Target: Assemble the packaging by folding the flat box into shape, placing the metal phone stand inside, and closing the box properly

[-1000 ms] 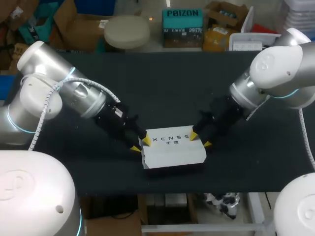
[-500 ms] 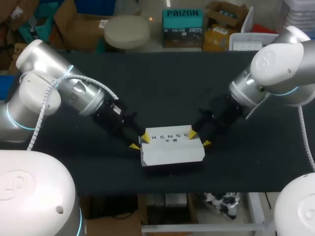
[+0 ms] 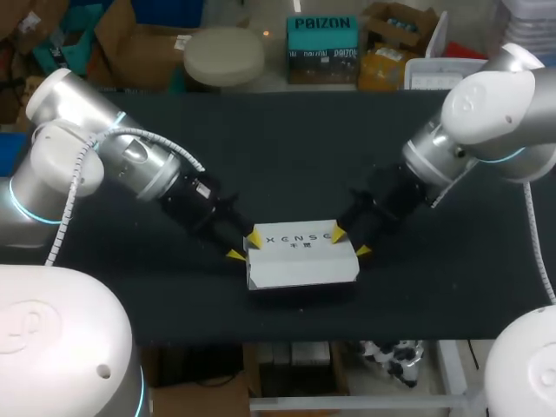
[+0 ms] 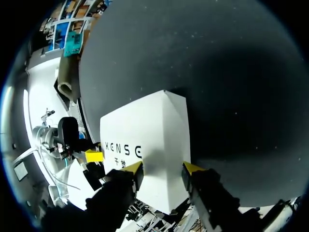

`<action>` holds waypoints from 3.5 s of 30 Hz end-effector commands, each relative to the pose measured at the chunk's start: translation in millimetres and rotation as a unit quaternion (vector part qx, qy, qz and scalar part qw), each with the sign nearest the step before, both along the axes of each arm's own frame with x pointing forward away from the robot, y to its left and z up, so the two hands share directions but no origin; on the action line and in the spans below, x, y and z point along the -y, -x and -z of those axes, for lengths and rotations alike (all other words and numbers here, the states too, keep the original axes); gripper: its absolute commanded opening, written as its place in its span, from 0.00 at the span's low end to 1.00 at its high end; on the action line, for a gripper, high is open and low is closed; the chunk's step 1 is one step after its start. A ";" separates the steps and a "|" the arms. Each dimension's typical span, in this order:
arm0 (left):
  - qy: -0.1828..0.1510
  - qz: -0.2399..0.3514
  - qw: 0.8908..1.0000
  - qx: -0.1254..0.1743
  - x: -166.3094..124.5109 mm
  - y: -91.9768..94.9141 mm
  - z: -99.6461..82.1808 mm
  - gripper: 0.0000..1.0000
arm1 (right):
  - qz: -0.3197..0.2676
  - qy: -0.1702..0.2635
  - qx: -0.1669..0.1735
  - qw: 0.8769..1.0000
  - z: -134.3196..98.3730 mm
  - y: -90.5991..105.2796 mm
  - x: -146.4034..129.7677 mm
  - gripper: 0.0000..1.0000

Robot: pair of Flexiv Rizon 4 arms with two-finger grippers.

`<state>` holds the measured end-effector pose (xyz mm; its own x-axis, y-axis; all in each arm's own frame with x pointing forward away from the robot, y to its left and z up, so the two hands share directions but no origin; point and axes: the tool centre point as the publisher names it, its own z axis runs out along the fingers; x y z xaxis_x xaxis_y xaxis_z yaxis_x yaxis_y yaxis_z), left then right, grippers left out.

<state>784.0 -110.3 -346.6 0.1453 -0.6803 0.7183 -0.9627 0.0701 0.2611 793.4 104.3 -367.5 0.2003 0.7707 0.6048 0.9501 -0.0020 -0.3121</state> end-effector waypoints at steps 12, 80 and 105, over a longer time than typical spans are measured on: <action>0.005 0.006 1.000 -0.011 5.1 -7.5 -0.1 0.42 | 0.000 0.003 -0.011 1.000 -2.9 -6.6 -10.7 0.55; 0.001 0.017 1.000 -0.004 4.3 -3.6 -1.8 0.45 | 0.002 0.005 -0.012 1.000 -6.5 -3.1 -15.7 0.55; 0.007 0.012 1.000 -0.021 1.3 -8.8 -4.7 0.45 | 0.010 0.004 -0.024 1.000 -7.9 -5.9 -13.7 0.55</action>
